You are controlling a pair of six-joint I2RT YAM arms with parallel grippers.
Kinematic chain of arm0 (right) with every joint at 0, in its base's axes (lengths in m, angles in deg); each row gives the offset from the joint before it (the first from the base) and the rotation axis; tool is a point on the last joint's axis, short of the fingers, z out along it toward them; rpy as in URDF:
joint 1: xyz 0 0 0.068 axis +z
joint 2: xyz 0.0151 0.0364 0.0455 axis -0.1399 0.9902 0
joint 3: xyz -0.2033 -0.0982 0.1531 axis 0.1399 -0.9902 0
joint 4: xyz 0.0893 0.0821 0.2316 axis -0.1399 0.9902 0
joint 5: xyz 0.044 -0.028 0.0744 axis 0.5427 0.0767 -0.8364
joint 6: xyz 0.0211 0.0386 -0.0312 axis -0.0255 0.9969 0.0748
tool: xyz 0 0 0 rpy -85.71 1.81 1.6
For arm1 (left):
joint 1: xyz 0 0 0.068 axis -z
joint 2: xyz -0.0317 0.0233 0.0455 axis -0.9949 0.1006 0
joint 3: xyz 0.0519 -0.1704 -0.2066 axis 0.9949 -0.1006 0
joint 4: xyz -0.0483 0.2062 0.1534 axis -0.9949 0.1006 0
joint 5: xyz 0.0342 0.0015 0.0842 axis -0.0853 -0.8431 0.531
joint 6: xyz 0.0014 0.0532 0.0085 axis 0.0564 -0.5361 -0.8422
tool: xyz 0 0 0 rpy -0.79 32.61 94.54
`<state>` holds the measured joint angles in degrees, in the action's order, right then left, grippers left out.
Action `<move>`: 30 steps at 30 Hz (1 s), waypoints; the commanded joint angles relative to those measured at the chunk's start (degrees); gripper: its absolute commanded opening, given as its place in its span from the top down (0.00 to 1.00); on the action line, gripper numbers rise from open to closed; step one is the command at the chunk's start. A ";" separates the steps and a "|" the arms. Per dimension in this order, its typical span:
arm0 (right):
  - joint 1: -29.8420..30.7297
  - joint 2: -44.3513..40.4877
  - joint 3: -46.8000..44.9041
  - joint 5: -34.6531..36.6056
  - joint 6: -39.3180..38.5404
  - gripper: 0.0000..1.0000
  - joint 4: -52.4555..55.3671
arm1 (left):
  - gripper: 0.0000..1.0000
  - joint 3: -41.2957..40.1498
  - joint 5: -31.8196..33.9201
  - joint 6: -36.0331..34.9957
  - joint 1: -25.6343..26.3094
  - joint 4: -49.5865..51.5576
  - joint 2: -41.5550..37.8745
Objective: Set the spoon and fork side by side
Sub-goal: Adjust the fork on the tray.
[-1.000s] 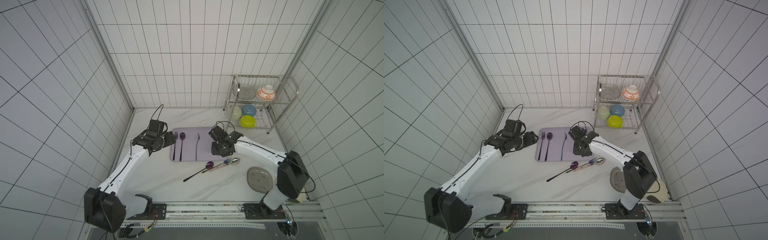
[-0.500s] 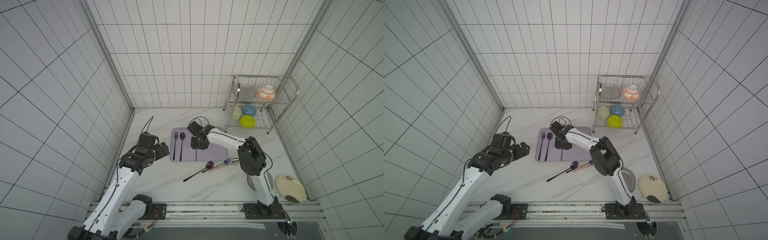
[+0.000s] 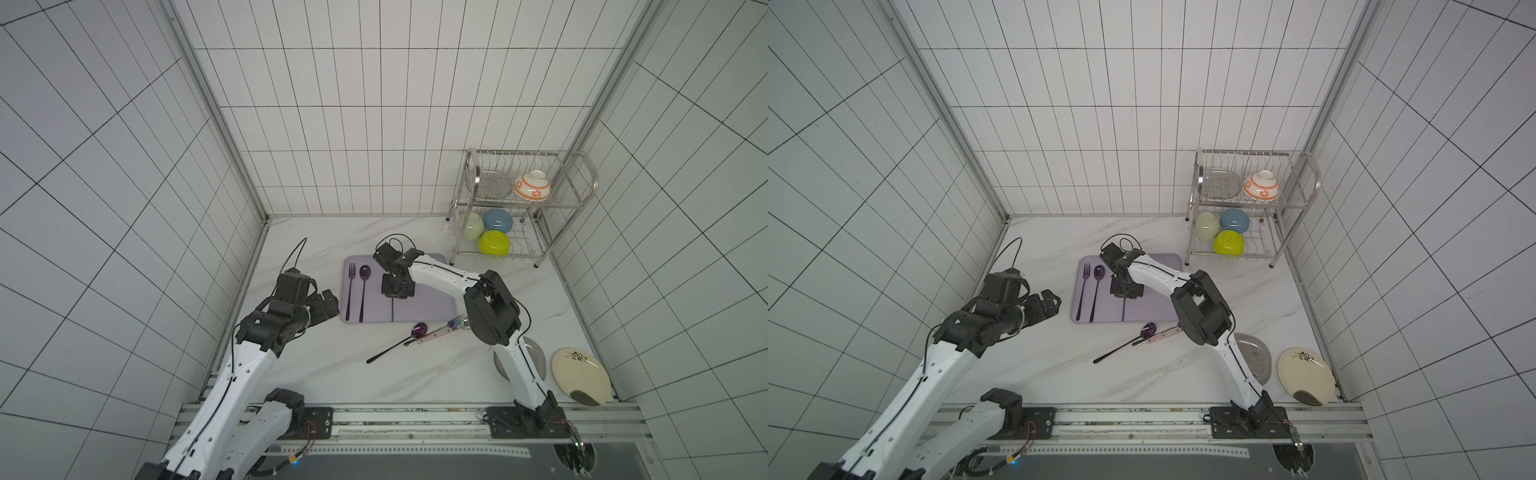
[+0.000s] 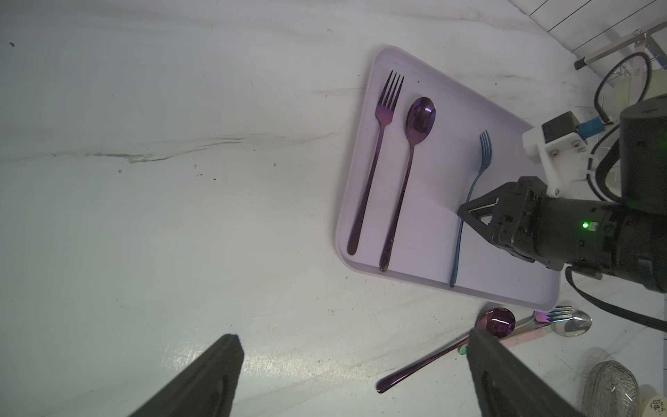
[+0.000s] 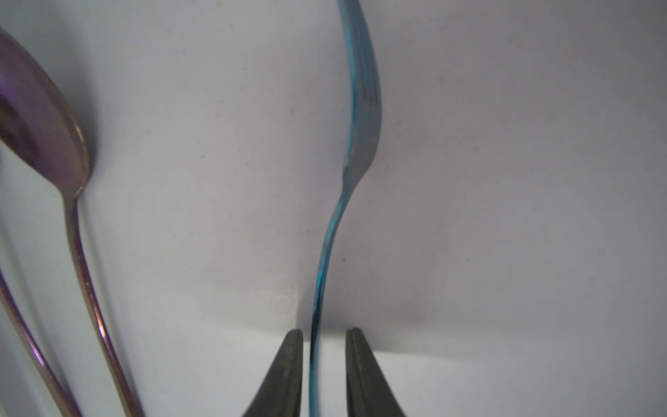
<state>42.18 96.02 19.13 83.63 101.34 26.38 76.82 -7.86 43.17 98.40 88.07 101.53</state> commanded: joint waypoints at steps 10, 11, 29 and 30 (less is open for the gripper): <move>-1.20 2.91 0.98 -1.77 -0.40 0.93 0.83 | 0.02 -0.56 -1.03 -1.30 -0.27 -1.27 -0.33; -1.42 2.38 0.44 -2.52 -0.85 0.95 -0.30 | 0.02 -0.63 -1.13 -1.34 -0.23 -1.39 -0.29; -7.46 -11.78 -26.36 -33.07 1.15 1.00 -44.88 | 0.02 -0.22 -2.41 -1.39 -0.29 -1.79 1.31; -7.45 -11.20 -26.68 -34.04 1.78 1.00 -45.79 | 0.02 -0.21 -2.53 -1.39 -0.29 -1.71 1.44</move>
<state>34.77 84.00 -6.45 55.65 101.06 -12.52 76.67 -9.68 42.53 98.36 87.70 102.69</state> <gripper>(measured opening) 0.049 0.983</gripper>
